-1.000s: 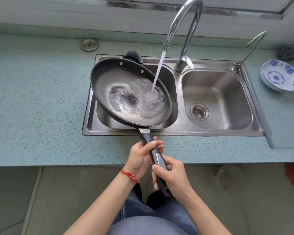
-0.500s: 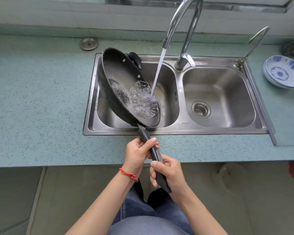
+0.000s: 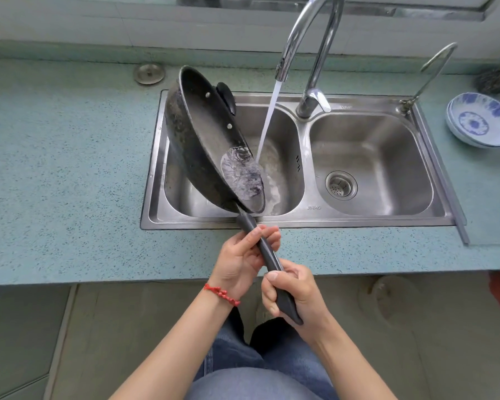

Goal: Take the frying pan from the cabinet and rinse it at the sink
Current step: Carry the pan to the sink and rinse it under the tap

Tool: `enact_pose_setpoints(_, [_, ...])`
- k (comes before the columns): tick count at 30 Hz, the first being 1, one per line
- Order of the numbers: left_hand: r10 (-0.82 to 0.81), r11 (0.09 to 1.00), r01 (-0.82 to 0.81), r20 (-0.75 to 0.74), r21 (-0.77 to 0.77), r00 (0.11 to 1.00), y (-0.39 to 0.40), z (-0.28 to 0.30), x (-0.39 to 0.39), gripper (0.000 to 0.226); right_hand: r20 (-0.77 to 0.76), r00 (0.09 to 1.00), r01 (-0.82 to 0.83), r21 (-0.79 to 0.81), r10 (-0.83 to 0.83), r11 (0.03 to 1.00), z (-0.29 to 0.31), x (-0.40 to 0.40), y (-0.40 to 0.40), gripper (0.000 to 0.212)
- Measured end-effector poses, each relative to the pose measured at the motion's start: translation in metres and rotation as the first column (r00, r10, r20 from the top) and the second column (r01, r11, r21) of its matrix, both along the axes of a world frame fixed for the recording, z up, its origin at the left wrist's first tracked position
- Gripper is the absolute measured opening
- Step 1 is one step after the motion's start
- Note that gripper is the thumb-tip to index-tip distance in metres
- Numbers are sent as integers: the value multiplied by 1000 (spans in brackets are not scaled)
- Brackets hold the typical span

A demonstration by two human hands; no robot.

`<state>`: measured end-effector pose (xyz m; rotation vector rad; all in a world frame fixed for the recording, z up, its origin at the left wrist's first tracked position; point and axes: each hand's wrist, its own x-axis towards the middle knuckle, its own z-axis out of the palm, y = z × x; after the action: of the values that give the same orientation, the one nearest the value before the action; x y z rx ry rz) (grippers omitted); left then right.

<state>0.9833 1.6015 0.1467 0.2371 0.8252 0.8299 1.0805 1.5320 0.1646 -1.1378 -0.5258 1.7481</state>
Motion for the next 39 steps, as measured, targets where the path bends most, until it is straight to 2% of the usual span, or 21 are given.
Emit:
enact_pose_setpoints(2, [0,1000,0,39,-16,999,1,2,1,21,-5,1000,0,0,0,1000,-1,0,-1,23])
enact_pose_setpoints(5, [-29,998,32,-56,55,998,0,5,1,12,26,999,-27,-6,27,1000,-1,0,-2,26])
enact_pose_setpoints(7, [-30,994,43,-121,104,992,-2,5,1,22,55,997,-61,-4,61,998,0,4,-2,28])
enact_pose_setpoints(10, [-3,990,28,-179,136,984,-3,6,1,8,155,980,-133,23,128,991,1,11,1,34])
enact_pose_setpoints(13, [41,986,-2,-239,164,970,-3,8,1,7,286,943,-182,25,168,983,3,13,3,16])
enact_pose_setpoints(17, [97,963,25,-429,269,898,-4,9,-1,10,432,884,-189,-15,177,982,7,2,3,1])
enact_pose_setpoints(20, [139,949,26,-491,315,860,-2,8,-2,15,473,869,-147,-32,145,989,8,-7,4,21])
enact_pose_setpoints(26, [149,947,24,-506,319,850,-5,8,0,12,376,918,-122,-30,124,992,7,-6,1,18])
enact_pose_setpoints(29, [130,960,14,-489,279,863,-6,8,-1,9,278,953,-117,-20,118,993,6,-5,0,5])
enact_pose_setpoints(32, [104,976,-16,-403,216,909,-5,9,-2,6,164,982,-91,-31,95,995,3,-7,2,20])
enact_pose_setpoints(36, [92,991,-69,-211,110,973,-4,12,1,4,39,997,-66,-14,66,998,3,-8,4,5])
enact_pose_setpoints(39, [75,993,-59,-159,102,984,-1,14,3,6,-37,998,-52,-19,52,998,3,-6,5,10])
